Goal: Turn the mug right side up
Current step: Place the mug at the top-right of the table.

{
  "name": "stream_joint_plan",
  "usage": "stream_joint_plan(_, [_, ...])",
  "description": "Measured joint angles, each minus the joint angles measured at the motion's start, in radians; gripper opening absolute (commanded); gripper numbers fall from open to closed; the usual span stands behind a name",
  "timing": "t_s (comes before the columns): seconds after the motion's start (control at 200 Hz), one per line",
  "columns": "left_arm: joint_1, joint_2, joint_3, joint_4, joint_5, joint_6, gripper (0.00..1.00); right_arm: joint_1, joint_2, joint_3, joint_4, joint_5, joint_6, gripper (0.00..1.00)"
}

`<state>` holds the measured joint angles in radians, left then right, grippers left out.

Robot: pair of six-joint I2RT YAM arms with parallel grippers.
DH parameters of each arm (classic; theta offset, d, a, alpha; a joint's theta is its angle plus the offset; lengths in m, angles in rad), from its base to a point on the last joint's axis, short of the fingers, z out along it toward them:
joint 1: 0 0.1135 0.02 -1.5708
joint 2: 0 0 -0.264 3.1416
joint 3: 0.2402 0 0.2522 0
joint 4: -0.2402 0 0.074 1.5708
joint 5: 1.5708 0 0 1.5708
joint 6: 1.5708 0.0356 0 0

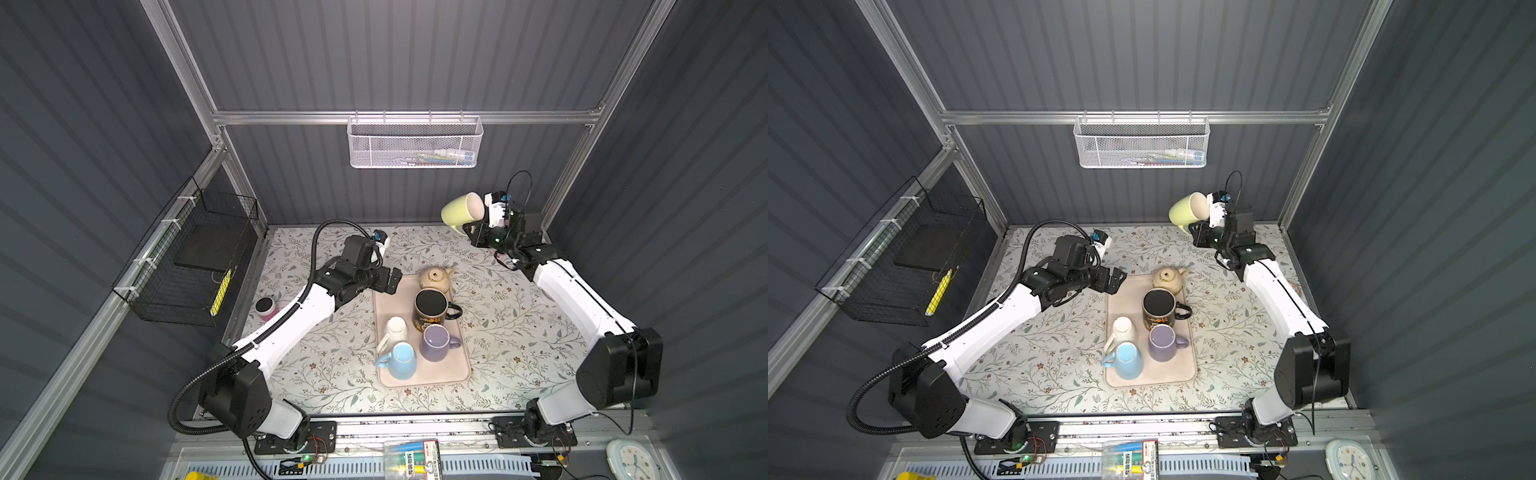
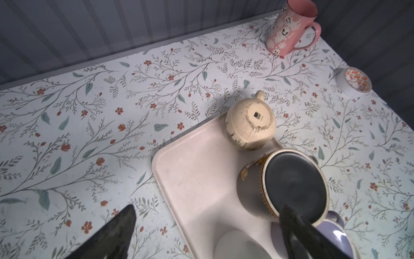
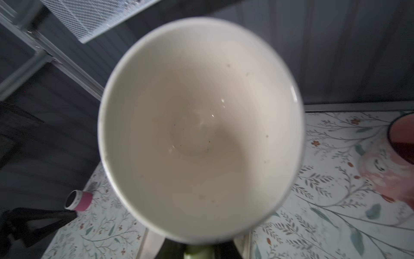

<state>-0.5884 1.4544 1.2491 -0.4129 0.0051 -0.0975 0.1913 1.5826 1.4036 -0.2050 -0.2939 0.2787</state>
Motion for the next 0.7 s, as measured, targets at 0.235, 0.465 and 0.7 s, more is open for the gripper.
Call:
stream_joint_plan(0.235, [0.000,-0.031,-0.053,-0.043,-0.045,0.009,1.00,-0.001,0.211,0.202,-0.247,0.203,-0.087,0.00])
stream_joint_plan(0.465, [0.000,-0.035,-0.075,-0.074,-0.090,0.009,1.00,-0.001,0.361,0.327,-0.347,0.352,-0.131,0.00])
stream_joint_plan(0.7, [0.000,-0.035,-0.085,-0.089,-0.097,0.009,1.00,-0.012,0.551,0.507,-0.406,0.438,-0.166,0.00])
